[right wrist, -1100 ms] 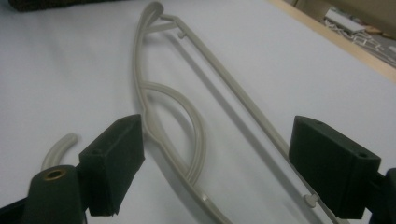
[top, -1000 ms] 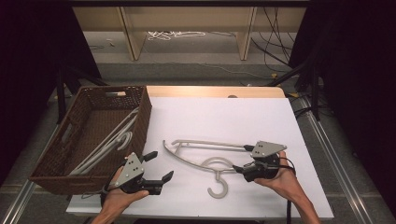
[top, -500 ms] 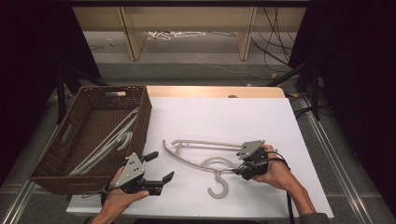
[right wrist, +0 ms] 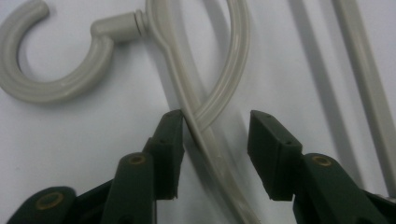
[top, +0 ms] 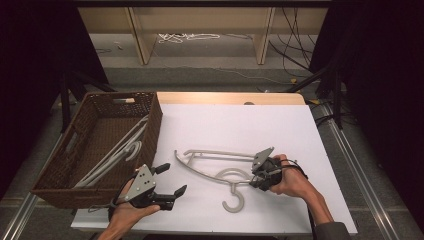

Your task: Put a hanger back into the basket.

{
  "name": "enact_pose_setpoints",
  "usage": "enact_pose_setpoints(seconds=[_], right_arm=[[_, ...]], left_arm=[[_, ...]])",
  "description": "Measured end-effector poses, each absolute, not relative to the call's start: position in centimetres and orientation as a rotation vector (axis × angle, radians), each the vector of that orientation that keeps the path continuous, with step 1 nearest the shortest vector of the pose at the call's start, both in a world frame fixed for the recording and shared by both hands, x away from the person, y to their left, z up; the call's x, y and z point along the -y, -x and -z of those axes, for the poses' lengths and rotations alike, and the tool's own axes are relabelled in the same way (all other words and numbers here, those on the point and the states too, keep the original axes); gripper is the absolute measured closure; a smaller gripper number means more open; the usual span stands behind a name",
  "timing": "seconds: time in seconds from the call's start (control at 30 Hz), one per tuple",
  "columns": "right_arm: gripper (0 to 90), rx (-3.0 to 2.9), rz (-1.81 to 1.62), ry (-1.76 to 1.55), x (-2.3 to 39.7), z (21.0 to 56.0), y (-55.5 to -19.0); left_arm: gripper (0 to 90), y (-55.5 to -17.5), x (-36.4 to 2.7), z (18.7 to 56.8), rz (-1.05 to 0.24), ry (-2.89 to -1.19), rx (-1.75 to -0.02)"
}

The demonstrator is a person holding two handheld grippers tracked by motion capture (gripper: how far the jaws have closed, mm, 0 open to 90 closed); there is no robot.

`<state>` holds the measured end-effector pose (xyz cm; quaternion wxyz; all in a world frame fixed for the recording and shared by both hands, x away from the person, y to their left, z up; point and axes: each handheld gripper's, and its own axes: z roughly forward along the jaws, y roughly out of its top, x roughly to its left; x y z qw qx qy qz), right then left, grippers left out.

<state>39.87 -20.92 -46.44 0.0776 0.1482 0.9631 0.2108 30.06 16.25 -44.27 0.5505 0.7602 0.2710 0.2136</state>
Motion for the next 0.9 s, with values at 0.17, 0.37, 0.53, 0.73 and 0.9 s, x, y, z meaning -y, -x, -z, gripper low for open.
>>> enact_pose_setpoints(seconds=[0.17, 0.37, 0.53, 0.73, 0.9], right_arm=[[63.8, -2.925, -0.621, -0.472, 20.83, 46.37, -40.11], [67.8, -2.944, -0.617, -0.468, 20.84, 46.32, -40.1], [69.0, -2.951, -0.604, -0.475, 20.73, 46.33, -40.18], [72.3, -2.98, -0.588, -0.409, 20.58, 46.29, -40.36], [74.7, -2.987, -0.565, -0.306, 20.33, 46.22, -40.38]], left_arm=[[15.7, -30.0, -16.08, 44.36, -0.498, -1.81, -0.641], [15.7, -29.99, -16.13, 44.36, -0.506, -1.827, -0.622], [15.7, -30.05, -16.07, 44.46, -0.5, -1.829, -0.624], [15.8, -29.98, -15.97, 44.48, -0.506, -1.843, -0.623], [15.8, -30.06, -15.89, 44.53, -0.507, -1.847, -0.622]])
